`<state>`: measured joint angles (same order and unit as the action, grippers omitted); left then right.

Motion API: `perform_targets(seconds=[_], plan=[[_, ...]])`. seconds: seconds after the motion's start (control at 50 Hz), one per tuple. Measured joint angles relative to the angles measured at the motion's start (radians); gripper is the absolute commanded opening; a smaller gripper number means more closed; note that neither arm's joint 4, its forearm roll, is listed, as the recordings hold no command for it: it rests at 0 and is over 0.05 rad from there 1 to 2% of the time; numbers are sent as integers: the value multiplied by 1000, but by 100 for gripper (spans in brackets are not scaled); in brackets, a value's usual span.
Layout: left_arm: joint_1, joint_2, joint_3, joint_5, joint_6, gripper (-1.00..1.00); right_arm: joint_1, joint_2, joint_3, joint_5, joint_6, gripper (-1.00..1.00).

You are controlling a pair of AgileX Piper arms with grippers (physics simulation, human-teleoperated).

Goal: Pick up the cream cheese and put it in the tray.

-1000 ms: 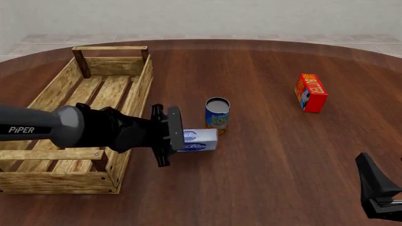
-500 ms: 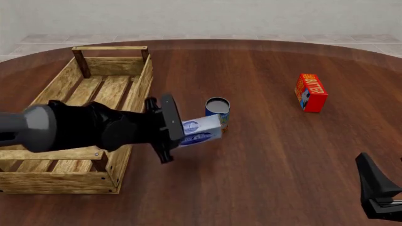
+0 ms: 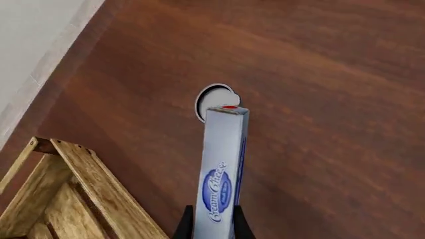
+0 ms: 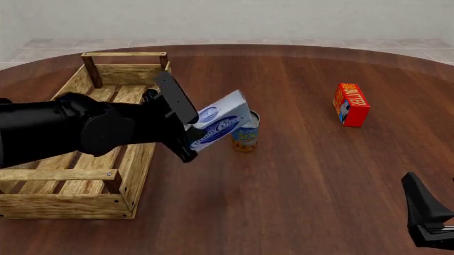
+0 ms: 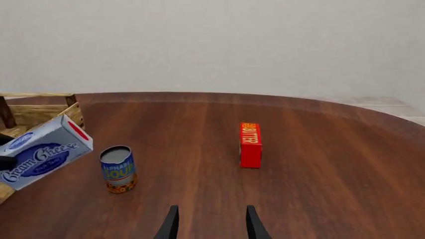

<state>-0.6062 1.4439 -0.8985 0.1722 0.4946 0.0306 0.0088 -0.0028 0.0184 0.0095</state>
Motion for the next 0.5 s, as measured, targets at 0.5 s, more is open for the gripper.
perform_targets(seconds=[0.5], plan=[[142,-89,-2,-3,-184,-100,1,4,2,-5,0,100]])
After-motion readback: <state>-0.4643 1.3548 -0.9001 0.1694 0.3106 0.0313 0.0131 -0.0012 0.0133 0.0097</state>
